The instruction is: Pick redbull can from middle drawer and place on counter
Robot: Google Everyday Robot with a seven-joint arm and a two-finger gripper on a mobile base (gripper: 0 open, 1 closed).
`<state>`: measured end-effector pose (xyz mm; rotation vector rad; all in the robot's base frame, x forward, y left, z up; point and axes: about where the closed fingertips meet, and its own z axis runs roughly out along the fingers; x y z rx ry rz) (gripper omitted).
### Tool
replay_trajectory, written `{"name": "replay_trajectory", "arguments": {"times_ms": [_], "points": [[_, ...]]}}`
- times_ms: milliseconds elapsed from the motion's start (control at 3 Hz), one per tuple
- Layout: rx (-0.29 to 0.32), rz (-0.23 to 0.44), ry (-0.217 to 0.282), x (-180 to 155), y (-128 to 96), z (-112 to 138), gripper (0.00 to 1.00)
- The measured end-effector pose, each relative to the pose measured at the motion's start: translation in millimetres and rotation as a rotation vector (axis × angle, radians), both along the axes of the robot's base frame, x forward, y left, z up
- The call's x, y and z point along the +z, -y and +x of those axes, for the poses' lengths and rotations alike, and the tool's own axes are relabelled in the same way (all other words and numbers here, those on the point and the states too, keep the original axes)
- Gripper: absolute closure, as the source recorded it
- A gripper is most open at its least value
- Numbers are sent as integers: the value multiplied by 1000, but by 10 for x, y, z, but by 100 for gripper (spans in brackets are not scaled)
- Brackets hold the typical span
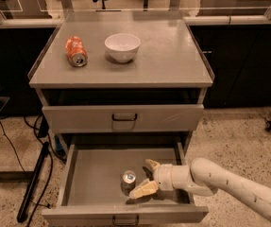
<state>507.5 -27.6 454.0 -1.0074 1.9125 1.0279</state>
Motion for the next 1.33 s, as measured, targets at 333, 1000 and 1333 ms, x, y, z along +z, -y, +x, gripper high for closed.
{"name": "replay_trajectory", "arguments": {"times_ms": [333, 1000, 1333], "points": [[11, 24, 10, -48, -93, 53, 0], [13, 70, -20, -404, -260, 125, 0], [8, 75, -29, -462, -279, 136, 0]]}}
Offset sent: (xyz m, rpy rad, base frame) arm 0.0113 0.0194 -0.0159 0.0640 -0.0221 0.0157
